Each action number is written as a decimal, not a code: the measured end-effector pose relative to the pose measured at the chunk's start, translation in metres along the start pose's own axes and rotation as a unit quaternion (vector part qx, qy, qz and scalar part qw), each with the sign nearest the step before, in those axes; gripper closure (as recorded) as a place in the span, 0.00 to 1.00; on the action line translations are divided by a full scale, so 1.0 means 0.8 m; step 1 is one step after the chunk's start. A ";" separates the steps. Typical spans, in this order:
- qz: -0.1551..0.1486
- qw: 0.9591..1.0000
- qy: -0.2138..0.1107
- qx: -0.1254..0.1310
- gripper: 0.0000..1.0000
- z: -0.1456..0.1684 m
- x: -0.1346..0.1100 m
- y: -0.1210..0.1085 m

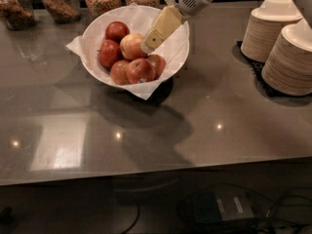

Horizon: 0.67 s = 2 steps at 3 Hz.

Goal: Pick apple from white bowl

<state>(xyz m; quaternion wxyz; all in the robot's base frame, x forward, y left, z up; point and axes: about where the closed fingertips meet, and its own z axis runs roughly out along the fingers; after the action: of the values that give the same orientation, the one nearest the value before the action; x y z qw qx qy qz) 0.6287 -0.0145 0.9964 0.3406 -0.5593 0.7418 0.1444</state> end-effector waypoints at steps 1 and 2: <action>0.000 1.000 -0.002 0.000 0.00 0.003 -0.001 0.000; 0.007 1.000 -0.018 0.008 0.00 0.025 -0.009 0.001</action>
Offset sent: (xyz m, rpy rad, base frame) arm 0.0193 0.0384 -0.0210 0.0934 -0.0471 -0.0487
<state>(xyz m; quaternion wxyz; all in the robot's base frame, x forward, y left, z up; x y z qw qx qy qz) 0.6359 0.0025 0.9868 0.3571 -0.5487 0.7407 0.1510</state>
